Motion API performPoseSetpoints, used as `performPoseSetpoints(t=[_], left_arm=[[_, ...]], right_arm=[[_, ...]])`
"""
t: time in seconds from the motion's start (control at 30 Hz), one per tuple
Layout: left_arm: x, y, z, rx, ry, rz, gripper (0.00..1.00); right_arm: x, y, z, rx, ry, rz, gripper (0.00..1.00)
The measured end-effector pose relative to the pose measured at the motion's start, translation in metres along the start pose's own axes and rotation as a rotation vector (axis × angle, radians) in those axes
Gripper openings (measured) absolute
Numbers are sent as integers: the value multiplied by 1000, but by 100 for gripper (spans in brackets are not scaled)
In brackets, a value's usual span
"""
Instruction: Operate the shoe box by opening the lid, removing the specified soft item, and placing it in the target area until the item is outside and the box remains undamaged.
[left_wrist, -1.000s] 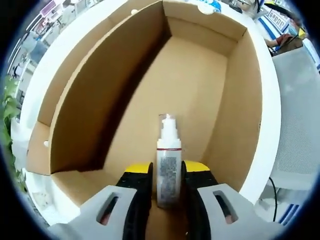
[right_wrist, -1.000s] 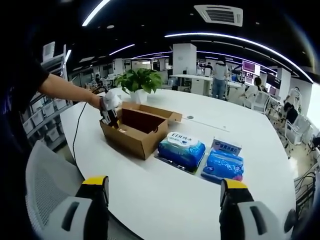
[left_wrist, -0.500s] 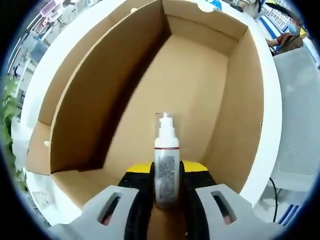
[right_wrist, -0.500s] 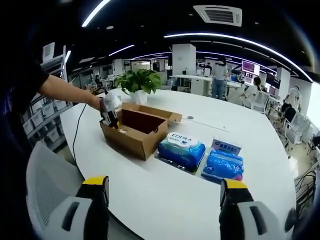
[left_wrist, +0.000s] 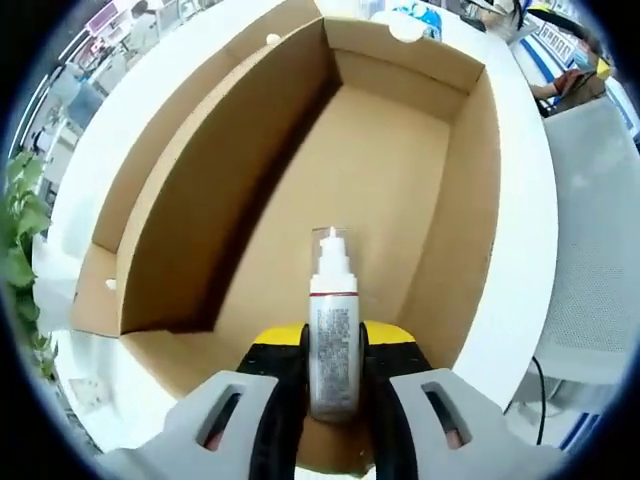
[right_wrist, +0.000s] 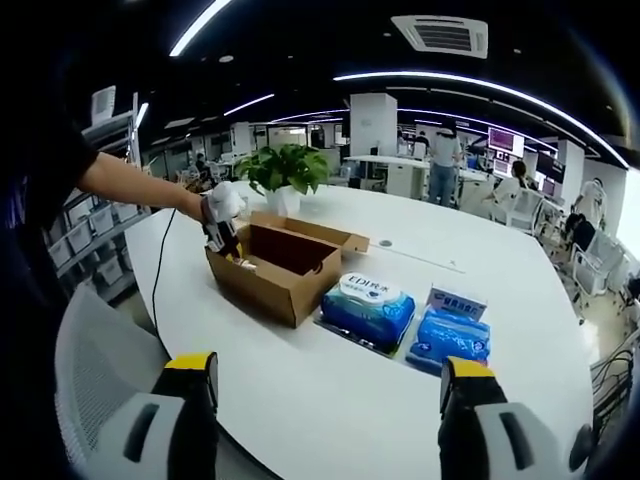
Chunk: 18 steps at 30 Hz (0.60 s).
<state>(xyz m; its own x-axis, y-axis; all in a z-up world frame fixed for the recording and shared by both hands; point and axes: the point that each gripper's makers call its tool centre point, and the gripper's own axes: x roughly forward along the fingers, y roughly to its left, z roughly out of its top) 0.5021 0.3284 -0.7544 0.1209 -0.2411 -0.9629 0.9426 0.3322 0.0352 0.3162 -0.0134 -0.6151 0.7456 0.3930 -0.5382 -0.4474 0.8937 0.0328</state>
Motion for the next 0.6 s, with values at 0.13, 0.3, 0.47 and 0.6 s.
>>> performPoseSetpoints(t=[0.13,0.3,0.47,0.6], left_arm=[[-6,3,4,13,-22,23,18],[-16,8,14,9,-70,57,18],[-25,3,20,15,-90,60,18],[-31,1,23,19,-104,64,18]], right_arm=[[0,3,2,-10,-5,10,92],[0,6,6,-24,-13,16,92],[0,7,10,-33,-24,21,91],[-1,9,13,-42,-31,26,91]])
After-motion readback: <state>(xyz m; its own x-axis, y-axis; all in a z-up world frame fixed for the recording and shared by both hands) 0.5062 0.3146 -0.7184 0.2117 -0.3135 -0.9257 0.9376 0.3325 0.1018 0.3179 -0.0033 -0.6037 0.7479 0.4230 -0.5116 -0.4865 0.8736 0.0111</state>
